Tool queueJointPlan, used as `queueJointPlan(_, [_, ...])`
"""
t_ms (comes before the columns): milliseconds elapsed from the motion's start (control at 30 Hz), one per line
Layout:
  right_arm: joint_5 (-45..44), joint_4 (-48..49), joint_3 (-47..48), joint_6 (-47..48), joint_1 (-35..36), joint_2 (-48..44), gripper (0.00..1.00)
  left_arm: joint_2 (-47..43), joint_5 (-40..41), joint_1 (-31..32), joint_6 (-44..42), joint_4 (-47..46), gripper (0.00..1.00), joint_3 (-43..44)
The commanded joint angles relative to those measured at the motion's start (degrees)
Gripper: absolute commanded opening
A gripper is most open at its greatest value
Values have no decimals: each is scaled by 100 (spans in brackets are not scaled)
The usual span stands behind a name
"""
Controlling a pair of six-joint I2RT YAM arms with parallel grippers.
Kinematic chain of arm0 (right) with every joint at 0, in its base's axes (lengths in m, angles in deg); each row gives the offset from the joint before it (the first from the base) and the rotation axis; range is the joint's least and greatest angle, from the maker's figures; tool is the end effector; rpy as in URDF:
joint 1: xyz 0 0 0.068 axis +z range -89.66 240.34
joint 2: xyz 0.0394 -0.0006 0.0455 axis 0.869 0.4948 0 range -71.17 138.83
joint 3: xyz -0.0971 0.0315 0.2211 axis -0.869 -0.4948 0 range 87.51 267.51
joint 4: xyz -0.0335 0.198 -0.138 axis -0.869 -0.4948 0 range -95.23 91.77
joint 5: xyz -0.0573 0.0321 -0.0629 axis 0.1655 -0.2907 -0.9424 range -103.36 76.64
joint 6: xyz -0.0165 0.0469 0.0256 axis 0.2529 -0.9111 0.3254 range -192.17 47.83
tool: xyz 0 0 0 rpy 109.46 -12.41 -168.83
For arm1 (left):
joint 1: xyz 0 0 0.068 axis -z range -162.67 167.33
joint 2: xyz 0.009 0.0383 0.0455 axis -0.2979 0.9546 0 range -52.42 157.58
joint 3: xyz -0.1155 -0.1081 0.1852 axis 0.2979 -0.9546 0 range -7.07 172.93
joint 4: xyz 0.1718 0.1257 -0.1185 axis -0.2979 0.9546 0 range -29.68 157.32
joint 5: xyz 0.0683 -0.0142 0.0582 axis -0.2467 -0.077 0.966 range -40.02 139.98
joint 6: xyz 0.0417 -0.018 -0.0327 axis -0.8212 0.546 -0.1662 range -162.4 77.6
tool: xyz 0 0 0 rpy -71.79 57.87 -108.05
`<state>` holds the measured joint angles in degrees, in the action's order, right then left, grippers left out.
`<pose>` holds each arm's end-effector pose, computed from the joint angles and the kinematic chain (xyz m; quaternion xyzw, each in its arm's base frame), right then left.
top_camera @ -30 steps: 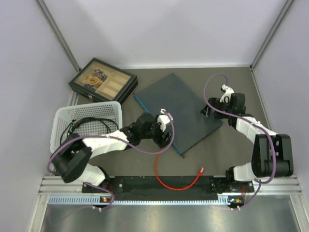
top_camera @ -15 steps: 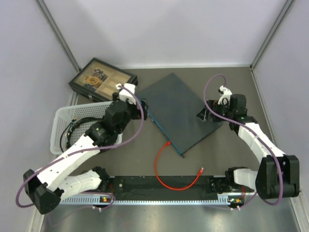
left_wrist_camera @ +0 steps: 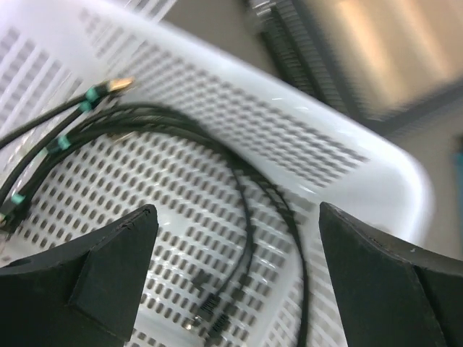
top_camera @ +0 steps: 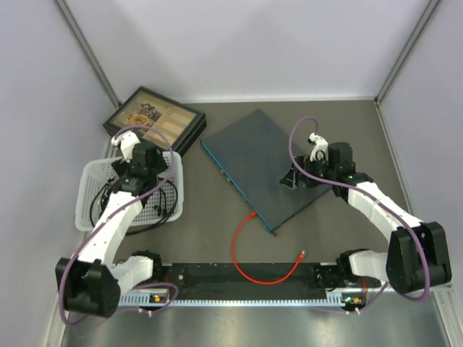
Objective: Insert the plug into the switch port
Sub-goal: Pick up the connector from the bin.
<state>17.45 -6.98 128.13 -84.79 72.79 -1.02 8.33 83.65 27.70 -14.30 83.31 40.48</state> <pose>0.2407 0.0734 0.2076 -0.1146 0.8677 0.3246 0.3586 0.2253 -0.0195 0.2616 -0.2610 0.8231 0.1012 0.4941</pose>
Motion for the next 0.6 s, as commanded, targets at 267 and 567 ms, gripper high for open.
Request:
queueJointPlan(267, [92, 93, 438, 295, 241, 491, 99, 2271, -89, -975, 1127, -1112, 80, 254])
queueJointPlan(567, [75, 93, 420, 322, 241, 535, 99, 3144, -246, -984, 1321, -1270, 46, 536])
